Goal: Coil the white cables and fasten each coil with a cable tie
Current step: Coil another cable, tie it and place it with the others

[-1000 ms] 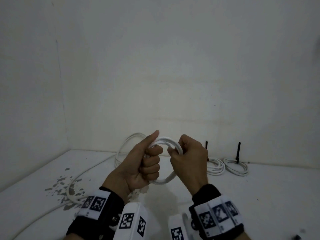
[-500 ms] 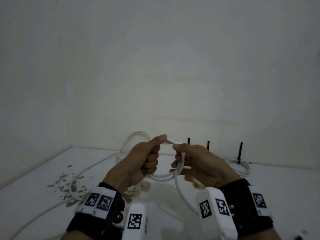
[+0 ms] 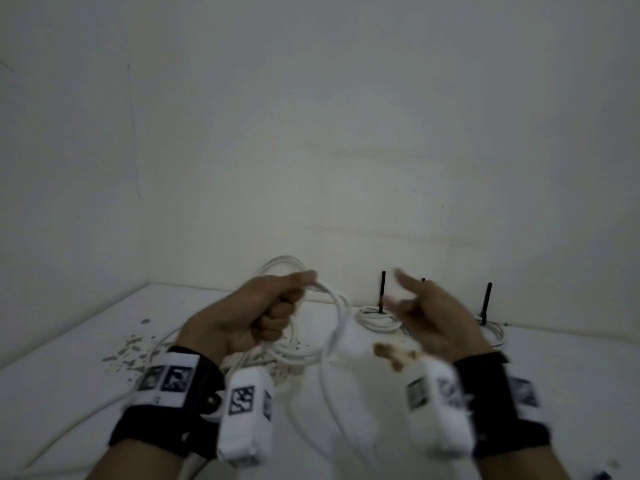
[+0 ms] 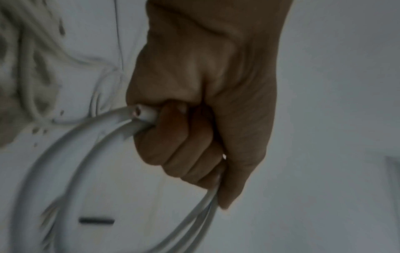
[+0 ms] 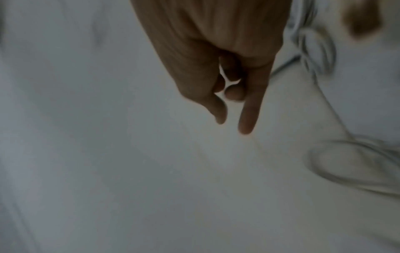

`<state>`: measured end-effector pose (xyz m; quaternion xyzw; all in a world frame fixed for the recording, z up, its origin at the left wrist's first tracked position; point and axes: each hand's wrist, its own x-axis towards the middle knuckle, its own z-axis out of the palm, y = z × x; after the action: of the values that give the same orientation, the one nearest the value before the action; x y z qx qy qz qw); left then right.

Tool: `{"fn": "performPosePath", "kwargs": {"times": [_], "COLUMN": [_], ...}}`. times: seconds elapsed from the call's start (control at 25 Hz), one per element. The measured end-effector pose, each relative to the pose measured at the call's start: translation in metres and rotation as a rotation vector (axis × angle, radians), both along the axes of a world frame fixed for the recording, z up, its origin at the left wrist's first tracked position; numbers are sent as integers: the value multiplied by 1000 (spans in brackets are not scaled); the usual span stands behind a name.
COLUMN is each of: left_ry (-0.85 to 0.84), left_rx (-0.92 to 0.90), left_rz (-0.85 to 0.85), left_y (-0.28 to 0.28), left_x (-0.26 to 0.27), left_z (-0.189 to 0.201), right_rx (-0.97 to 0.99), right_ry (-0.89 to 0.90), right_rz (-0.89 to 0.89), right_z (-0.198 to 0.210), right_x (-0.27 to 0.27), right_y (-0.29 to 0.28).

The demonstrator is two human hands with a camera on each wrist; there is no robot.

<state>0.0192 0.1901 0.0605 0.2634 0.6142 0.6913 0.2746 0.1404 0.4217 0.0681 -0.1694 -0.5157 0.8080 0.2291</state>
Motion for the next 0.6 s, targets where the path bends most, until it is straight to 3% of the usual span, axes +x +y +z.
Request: {"fn": "performPosePath", "kwargs": {"times": [0.12, 0.36, 0.52, 0.6], "left_ry": [-134, -167, -196, -223], "left_rx": [157, 239, 247, 226], "left_rz": [122, -28, -42, -41], "left_y": [-49, 1, 17, 23], "left_x": [-26, -4, 5, 4], "left_z": [0, 4, 3, 1], "right_rx": [68, 512, 426, 363], "right_ry": [-55, -123, -54, -23], "right_rz": [-133, 211, 362, 298], "right_z": [15, -10, -7, -6], "right_x": [27, -18, -14, -13], "right_y": [42, -41, -48, -49]}}
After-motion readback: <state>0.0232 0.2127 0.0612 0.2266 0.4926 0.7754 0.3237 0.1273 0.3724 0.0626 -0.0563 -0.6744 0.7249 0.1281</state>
